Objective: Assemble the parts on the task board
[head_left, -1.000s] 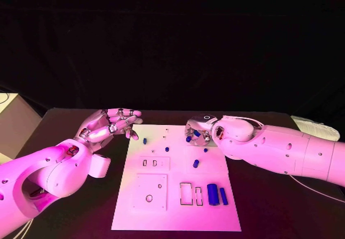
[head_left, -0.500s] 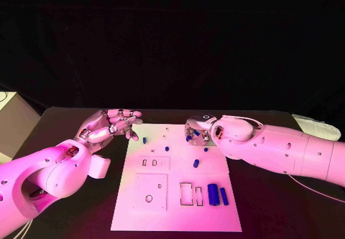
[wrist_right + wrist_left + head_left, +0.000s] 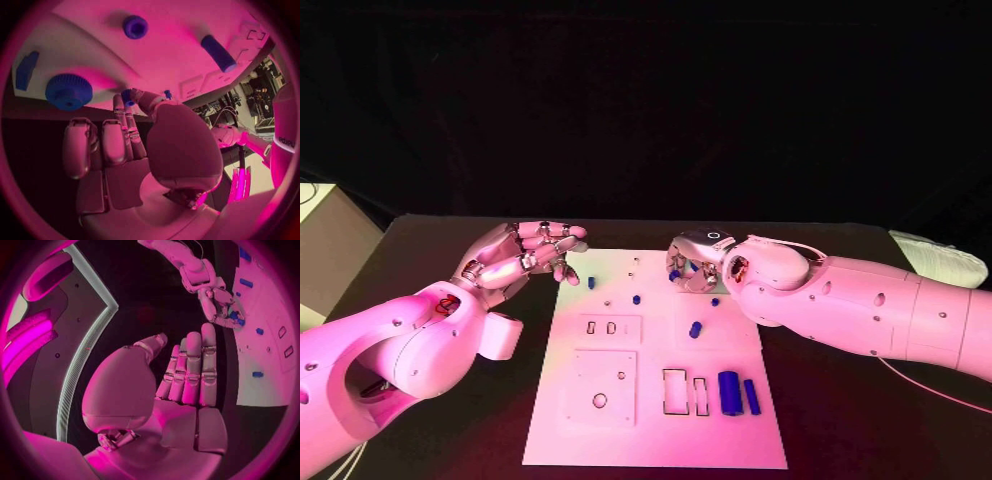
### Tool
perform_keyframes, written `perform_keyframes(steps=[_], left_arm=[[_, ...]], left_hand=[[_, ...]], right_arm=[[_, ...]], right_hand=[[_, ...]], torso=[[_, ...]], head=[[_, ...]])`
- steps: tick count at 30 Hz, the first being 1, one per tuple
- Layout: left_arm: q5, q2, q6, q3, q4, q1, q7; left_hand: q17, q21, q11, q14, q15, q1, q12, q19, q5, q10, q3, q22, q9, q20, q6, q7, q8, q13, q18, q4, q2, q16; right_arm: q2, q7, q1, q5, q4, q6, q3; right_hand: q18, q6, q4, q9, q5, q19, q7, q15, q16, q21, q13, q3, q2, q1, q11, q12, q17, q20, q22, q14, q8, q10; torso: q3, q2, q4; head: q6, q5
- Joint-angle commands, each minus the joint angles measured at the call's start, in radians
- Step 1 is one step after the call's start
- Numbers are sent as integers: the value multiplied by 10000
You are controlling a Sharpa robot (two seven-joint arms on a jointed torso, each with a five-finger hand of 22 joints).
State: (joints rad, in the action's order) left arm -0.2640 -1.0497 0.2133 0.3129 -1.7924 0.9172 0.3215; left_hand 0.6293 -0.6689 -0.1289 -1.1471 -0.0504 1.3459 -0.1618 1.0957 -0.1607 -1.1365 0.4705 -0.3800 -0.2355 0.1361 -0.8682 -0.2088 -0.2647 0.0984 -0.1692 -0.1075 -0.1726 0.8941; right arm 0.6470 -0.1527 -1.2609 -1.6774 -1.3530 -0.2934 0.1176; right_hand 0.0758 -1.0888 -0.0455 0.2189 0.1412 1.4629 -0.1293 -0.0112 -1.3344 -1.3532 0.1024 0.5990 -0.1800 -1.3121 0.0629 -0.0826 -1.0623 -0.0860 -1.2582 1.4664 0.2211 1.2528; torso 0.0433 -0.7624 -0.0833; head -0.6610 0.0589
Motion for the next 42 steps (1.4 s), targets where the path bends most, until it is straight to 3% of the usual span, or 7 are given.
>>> perform_keyframes(steps=[1, 7, 15, 26, 28, 33, 42], left_arm=[[-39, 10, -214, 9, 9, -1, -22], [-44, -7, -211, 9, 38, 0, -41], [-51, -15, -220, 10, 26, 2, -63], [-62, 2, -229, 14, 1, 4, -80], [-65, 3, -234, 16, -4, 5, -85], [-79, 10, -252, 18, -9, 5, -96], [-117, 33, -312, 24, -23, 7, -133]], left_hand=[[15, -64, -11, 81, 11, 22, 60, -62, 36, 43, 9, -15, -12, -2, 69, -2, 10, 9, -105, -15, -10, 48], [15, -73, -13, 87, 9, 29, 64, -70, 36, 50, 12, -21, -14, -1, 73, -5, 11, 8, -105, -10, -11, 49], [15, -88, -18, 100, 7, 41, 70, -85, 35, 60, 19, -32, -16, 1, 81, -9, 13, 7, -105, -3, -11, 50], [15, -88, -18, 100, 7, 41, 70, -85, 35, 60, 19, -32, -16, 1, 81, -9, 13, 7, -105, -3, -11, 50], [15, -88, -18, 100, 7, 41, 70, -85, 35, 60, 19, -32, -16, 1, 81, -9, 13, 7, -105, -3, -11, 50], [15, -88, -18, 100, 7, 41, 70, -85, 35, 60, 19, -32, -16, 1, 81, -9, 13, 7, -105, -3, -11, 50], [13, -119, -24, 122, 2, 61, 77, -116, 34, 72, 32, -54, -22, 6, 91, -16, 15, 7, -106, 8, -7, 53]], right_arm=[[-36, -387, 3, -199, -81, -840, -30], [-241, -684, -16, -406, -44, -1235, -82], [-695, -793, -32, -490, 279, -1327, -101], [-1385, -841, -36, -731, 917, -1353, -103], [-1468, -845, -36, -750, 1004, -1382, -103], [-1610, -863, -35, -797, 1119, -1431, -104], [-1822, -890, -32, -824, 1315, -1360, -104]], right_hand=[[-155, -77, 23, 305, 64, 162, 4, -98, -60, -63, 1, 46, 193, -115, -15, -48, -10, 70, -11, 171, 61, 102], [-164, -89, 48, 345, 48, 173, 11, -103, -86, -100, 8, 47, 167, -116, -21, -35, -47, 76, -63, 180, 91, 120], [-167, -90, 53, 353, 47, 177, 12, -104, -93, -111, 9, 48, 161, -116, -21, -32, -59, 77, -80, 182, 96, 123], [-169, -56, 61, 407, 86, 172, 2, -102, -116, -124, 14, 57, 121, -78, -14, 5, -77, 81, -98, 186, 113, 127], [-171, -47, 66, 416, 92, 173, 1, -101, -116, -131, 15, 56, 105, -72, -14, 12, -73, 81, -109, 185, 115, 128], [-172, -30, 95, 444, 129, 171, 0, -102, -126, -139, 20, 70, 74, -80, -16, 28, -79, 82, -121, 185, 124, 135], [-172, -30, 95, 444, 129, 171, 0, -102, -126, -139, 20, 70, 74, -80, -16, 28, -79, 82, -121, 185, 124, 135]], torso=[[9, -14, 5], [8, -47, -9], [13, -89, -22], [7, -120, -39], [19, -127, -54], [38, -145, -77], [39, -165, -67]], head=[[41, -18], [101, -15], [149, 5], [131, -42], [124, -40], [126, -37], [106, -84]])
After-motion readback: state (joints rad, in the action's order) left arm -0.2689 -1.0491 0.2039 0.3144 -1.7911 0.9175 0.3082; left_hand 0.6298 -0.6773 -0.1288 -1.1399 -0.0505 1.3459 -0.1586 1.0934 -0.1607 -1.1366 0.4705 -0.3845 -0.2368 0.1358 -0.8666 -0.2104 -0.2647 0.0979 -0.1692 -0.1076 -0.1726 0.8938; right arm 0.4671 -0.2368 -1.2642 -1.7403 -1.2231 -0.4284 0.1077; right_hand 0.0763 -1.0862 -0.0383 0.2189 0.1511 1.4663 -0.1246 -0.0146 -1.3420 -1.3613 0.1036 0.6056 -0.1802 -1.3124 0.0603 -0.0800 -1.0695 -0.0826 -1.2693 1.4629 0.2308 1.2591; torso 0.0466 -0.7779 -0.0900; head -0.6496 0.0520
